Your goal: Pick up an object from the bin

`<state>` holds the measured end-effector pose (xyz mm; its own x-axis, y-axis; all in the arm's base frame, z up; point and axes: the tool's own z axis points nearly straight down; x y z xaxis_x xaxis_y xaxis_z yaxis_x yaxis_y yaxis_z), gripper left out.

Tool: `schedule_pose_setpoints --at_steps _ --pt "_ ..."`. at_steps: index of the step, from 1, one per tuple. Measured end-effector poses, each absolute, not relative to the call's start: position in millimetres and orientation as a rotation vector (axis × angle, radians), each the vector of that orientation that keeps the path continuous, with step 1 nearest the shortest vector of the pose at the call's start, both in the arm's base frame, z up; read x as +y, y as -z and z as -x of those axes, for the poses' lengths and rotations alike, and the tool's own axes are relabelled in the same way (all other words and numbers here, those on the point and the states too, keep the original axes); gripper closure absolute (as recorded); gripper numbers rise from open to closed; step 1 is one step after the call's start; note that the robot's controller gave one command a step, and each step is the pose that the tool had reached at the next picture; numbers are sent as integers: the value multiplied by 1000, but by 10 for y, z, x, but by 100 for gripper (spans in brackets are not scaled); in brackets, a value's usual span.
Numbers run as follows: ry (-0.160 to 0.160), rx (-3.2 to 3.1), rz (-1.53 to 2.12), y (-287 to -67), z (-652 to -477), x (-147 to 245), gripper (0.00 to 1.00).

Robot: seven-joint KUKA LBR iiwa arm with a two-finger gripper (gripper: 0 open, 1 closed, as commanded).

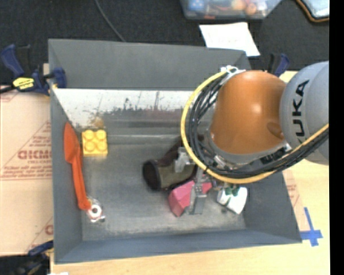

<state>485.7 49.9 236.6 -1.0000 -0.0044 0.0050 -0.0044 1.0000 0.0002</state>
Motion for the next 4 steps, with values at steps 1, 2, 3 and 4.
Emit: schedule_pose_setpoints --at_steps 1,2,3,4 --pt "1 -3145 -2 -2401 -4873 496 0" --pt "-2 -3144 -201 -1023 -5372 -218 0" --pt "3 -3146 -251 -708 -5893 -291 0" --pt "-5 -3113 -483 -719 -5738 -371 0"
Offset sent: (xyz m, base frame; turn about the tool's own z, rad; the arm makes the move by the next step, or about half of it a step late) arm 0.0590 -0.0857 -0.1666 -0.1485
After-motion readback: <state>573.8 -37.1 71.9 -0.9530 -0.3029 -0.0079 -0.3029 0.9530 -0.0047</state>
